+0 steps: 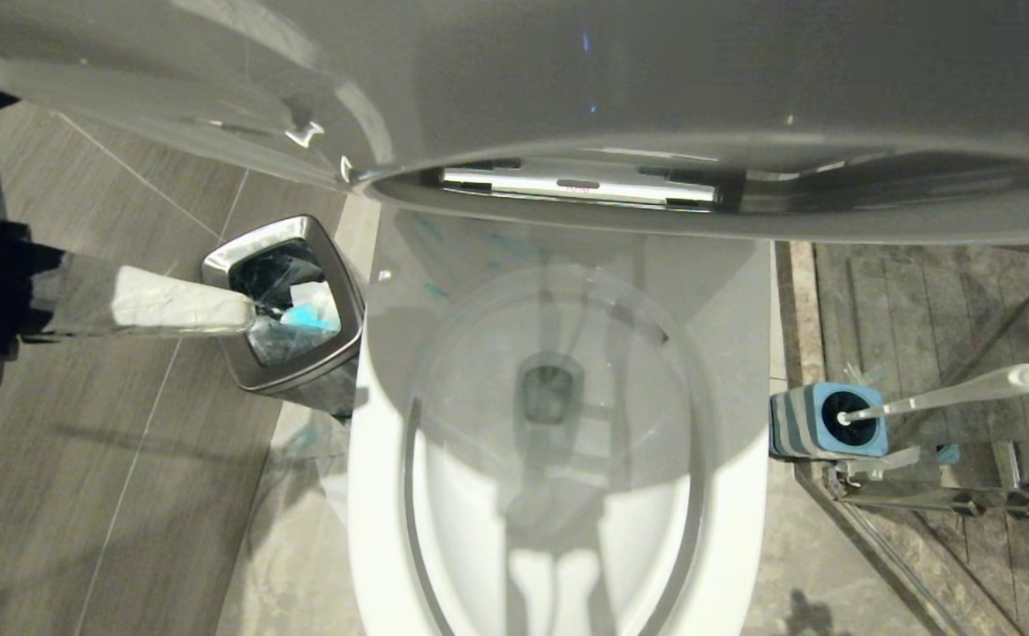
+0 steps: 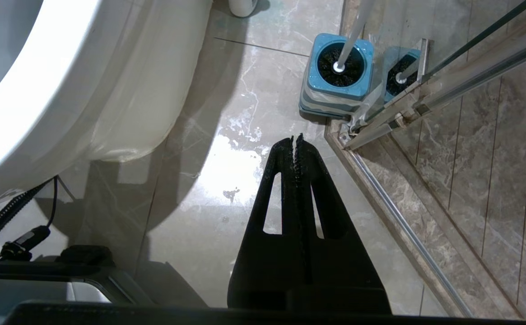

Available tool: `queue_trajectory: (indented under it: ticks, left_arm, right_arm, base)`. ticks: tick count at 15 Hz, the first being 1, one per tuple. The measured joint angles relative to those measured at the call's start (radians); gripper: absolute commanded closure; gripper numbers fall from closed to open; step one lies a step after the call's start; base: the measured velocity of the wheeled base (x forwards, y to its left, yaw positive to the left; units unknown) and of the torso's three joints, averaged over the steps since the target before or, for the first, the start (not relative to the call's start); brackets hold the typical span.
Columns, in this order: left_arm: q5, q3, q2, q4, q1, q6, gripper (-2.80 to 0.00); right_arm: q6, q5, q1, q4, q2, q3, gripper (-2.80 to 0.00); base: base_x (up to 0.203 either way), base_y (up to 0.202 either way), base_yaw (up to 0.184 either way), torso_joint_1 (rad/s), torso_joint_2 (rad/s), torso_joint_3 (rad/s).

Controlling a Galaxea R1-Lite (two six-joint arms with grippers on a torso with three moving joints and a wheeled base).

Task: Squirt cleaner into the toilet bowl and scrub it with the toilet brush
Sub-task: Close the toilet lid

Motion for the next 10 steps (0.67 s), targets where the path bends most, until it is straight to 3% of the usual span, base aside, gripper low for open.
queue_trajectory:
  ticks: [4, 10]
  left_arm:
    - [-0.045, -0.004, 0.002, -0.042, 0.017, -0.079, 0.00]
    - [-0.047, -0.002, 0.019, -0.276, 0.024, -0.238, 0.00]
  right_arm:
    - [0.000, 0.001, 0.000, 0.000, 0.000, 0.000, 0.00]
    - [0.000, 0.000, 0.000, 0.000, 0.000, 0.000, 0.00]
  base:
    - [0.000, 0.000, 0.000, 0.000, 0.00, 0.000]
    - [0.000, 0.000, 0.000, 0.000, 0.00, 0.000]
